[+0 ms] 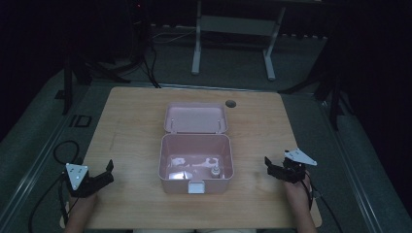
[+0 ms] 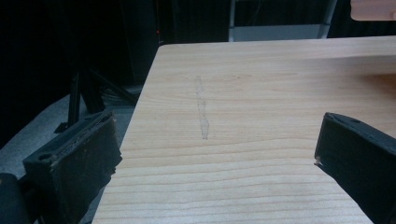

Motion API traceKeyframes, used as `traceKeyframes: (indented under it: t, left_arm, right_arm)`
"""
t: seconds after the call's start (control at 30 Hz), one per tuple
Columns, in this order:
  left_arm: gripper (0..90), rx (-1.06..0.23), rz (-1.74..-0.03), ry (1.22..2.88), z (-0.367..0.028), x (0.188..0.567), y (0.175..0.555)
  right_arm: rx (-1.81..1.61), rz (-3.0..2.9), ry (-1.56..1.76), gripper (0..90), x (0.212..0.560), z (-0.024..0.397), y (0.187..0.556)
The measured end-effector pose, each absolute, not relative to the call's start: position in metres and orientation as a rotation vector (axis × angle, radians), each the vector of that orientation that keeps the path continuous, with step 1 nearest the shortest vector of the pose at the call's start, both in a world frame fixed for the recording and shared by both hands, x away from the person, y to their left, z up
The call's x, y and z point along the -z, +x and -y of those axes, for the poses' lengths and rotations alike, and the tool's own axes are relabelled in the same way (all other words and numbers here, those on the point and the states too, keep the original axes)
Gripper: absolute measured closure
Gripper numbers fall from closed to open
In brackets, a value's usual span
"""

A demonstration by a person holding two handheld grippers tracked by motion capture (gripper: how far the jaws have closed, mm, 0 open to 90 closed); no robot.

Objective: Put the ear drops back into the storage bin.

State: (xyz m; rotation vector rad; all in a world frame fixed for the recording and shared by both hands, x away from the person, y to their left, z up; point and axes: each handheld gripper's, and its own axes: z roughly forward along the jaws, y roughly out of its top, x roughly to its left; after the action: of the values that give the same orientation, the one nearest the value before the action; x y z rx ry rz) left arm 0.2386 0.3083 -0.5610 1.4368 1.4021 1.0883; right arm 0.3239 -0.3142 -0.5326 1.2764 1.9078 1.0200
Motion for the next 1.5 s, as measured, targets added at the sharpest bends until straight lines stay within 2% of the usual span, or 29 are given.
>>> traceKeyframes:
  t: [0.87, 1.5]
  left_arm:
    - [0.3, -1.091, -1.403, 1.438, -0.308, 0.561, 0.239]
    - [0.3, -1.091, -1.403, 1.436, -0.308, 0.561, 0.239]
  right_arm:
    - [-1.088, -1.800, 1.349, 13.9, 0.545, 0.352, 0.284]
    - [-1.079, -1.733, 1.367, 14.1, 0.551, 0.360, 0.279]
